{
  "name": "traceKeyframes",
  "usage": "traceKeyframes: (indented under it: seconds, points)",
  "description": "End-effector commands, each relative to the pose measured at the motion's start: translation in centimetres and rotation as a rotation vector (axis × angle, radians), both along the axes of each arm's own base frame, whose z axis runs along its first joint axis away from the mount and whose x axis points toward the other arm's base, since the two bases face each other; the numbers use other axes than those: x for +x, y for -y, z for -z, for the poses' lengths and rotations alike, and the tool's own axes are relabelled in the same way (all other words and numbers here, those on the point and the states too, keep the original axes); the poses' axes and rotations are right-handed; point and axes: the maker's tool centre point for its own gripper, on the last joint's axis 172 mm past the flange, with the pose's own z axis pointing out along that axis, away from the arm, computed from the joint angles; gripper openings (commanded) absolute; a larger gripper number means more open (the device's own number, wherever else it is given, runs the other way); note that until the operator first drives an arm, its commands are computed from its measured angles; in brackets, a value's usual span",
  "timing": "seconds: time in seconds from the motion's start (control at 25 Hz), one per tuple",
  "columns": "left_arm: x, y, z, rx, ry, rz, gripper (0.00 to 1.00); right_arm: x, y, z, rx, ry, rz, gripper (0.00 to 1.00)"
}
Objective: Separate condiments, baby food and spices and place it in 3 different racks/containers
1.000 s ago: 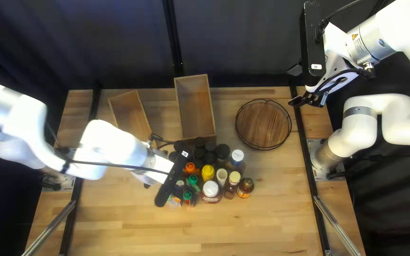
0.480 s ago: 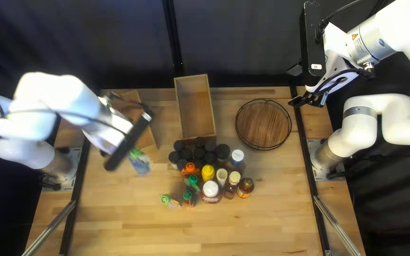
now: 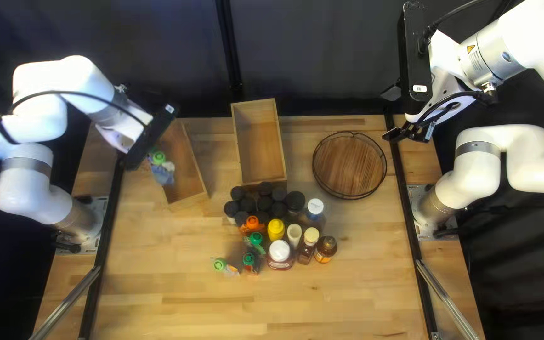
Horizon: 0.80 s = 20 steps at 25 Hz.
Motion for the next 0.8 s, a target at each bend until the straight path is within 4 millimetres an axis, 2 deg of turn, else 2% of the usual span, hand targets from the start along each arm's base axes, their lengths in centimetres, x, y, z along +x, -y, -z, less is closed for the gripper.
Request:
traceKeyframes:
  seconds: [0.04, 0.8]
  points:
    - [0.3, -1.4, 1.7, 0.003, -0.011, -0.030, 0.00, 0.0, 0.0, 0.0, 0.000, 0.000, 0.000, 1.00]
    - [-0.4, -4.9, 6.8, 0.003, -0.018, -0.129, 0.00, 0.0, 0.0, 0.0, 0.000, 0.000, 0.000, 1.00]
